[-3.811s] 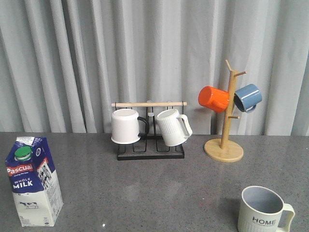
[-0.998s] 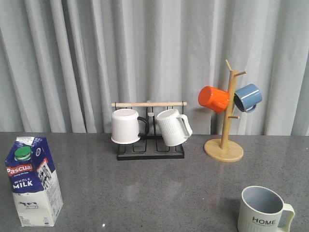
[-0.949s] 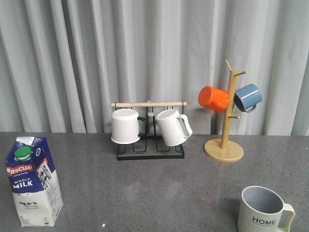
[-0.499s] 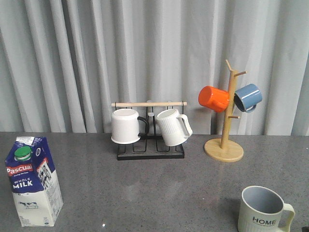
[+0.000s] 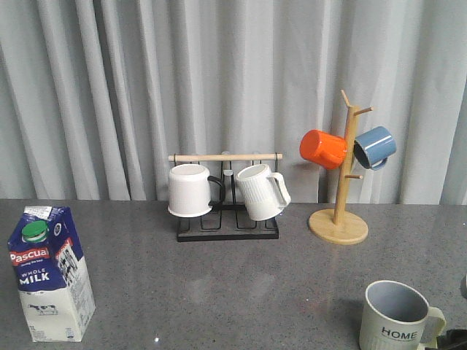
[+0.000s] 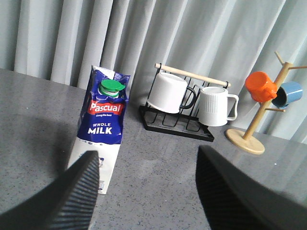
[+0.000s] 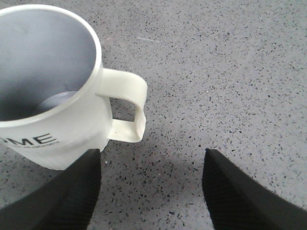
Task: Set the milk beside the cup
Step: 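Lower the right gripper to the white HOME mug's handle and grasp it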
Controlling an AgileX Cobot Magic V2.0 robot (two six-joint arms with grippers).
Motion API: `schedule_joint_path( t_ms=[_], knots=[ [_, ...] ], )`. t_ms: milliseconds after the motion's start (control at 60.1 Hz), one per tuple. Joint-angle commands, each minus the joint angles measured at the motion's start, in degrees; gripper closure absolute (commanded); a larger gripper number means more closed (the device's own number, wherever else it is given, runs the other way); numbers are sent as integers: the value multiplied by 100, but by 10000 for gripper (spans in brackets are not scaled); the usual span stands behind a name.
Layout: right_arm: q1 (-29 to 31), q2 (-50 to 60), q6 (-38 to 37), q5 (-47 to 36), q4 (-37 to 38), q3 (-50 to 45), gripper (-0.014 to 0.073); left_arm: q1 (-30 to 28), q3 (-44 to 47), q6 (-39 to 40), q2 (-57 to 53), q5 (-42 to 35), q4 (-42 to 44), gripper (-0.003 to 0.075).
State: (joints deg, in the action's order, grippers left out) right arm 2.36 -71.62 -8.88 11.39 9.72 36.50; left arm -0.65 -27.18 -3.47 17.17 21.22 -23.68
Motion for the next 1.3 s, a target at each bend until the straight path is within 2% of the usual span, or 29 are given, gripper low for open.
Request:
schedule_joint_path(
  t_ms=[0,266,466,1115,1281],
  knots=[
    [41,-15,15,-410,128,136,162,-8,-182,-12,99,-294,43,284],
    [104,-150,-27,-650,244,136,162,-8,-182,-12,99,-207,84,284],
    [446,-150,-27,-785,231,136,162,-8,-182,-12,99,-217,87,284],
    [269,-150,40,-517,-317,136,162,-8,-182,-12,99,-223,85,286],
    [262,-349,152,-629,-225,136,162,-8,-182,-12,99,-223,85,288]
  ],
)
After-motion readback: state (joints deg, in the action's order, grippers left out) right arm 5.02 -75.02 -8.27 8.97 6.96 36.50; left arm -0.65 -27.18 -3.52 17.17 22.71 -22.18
